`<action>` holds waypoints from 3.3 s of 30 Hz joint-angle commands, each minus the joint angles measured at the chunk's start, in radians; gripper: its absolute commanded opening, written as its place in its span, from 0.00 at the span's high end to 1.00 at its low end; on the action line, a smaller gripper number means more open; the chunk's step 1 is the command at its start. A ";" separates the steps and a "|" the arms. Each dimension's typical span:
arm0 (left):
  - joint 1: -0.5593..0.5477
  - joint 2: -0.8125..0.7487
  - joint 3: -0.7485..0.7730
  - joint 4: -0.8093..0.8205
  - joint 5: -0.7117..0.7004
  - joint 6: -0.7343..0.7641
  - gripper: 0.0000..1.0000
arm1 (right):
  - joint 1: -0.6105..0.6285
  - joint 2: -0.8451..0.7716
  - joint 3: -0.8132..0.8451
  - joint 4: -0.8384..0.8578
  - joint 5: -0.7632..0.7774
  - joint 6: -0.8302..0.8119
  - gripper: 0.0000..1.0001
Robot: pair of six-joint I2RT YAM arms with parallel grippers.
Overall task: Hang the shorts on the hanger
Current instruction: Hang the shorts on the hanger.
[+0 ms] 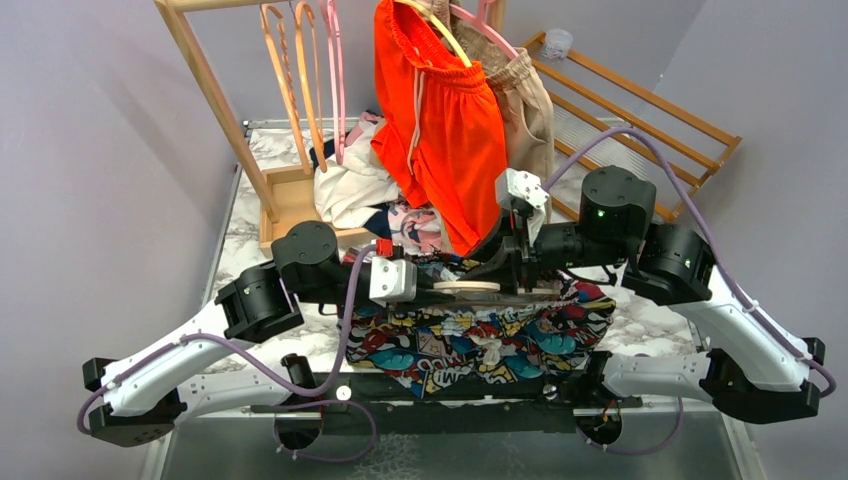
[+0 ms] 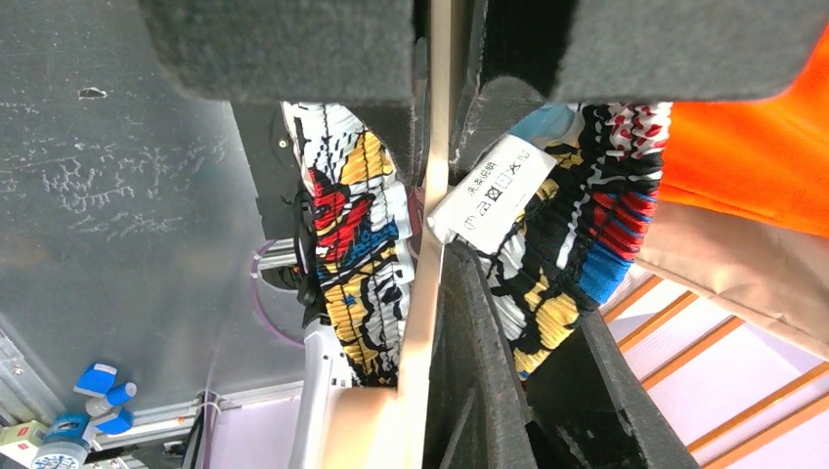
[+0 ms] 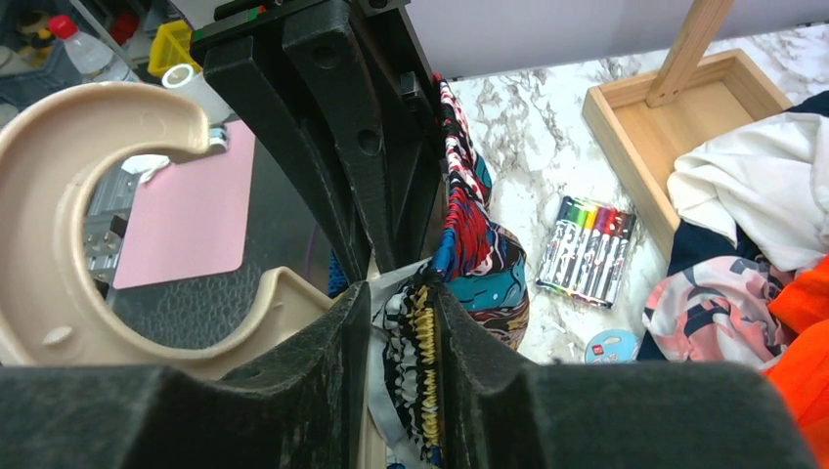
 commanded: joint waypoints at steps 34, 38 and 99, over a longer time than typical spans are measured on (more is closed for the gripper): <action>0.010 -0.134 -0.074 0.123 -0.418 -0.010 1.00 | 0.007 -0.192 -0.119 0.078 0.640 0.157 0.39; 0.010 -0.137 -0.067 0.123 -0.404 -0.009 1.00 | 0.007 -0.168 -0.117 0.073 0.742 0.179 0.44; 0.010 0.081 0.149 -0.040 0.090 0.012 1.00 | 0.006 -0.111 -0.100 -0.113 0.048 -0.164 0.75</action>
